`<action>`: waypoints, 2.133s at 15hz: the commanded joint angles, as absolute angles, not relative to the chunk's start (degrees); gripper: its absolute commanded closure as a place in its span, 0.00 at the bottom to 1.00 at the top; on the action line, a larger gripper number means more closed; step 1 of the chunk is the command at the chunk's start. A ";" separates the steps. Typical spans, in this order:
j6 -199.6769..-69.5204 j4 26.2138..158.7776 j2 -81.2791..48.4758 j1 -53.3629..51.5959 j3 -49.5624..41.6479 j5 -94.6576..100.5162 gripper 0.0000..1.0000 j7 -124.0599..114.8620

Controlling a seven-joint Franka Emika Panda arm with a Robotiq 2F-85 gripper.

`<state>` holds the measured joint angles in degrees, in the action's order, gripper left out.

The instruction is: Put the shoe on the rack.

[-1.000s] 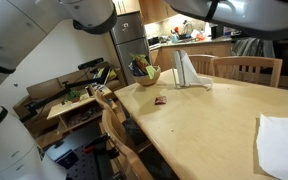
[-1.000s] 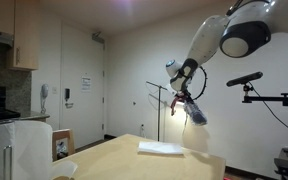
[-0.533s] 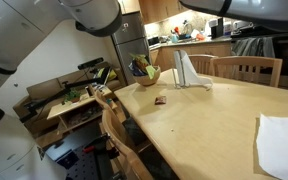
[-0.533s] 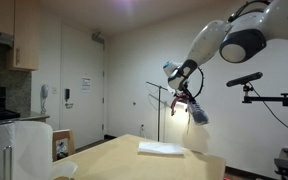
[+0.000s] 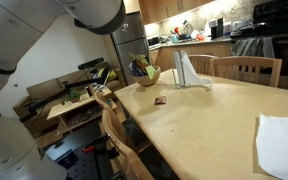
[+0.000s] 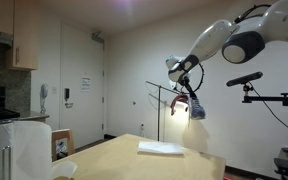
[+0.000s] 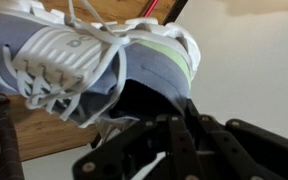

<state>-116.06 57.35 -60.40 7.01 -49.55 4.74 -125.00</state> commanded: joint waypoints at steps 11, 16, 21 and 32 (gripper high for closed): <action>-118.21 55.19 -68.73 4.18 -56.52 11.21 0.96 -144.06; -105.56 51.96 -67.36 7.78 -55.22 5.48 0.42 -148.87; -95.25 47.23 -73.10 6.65 -72.51 -14.45 0.05 -149.35; -115.54 64.48 -77.45 -14.74 -76.98 -15.15 0.00 -134.66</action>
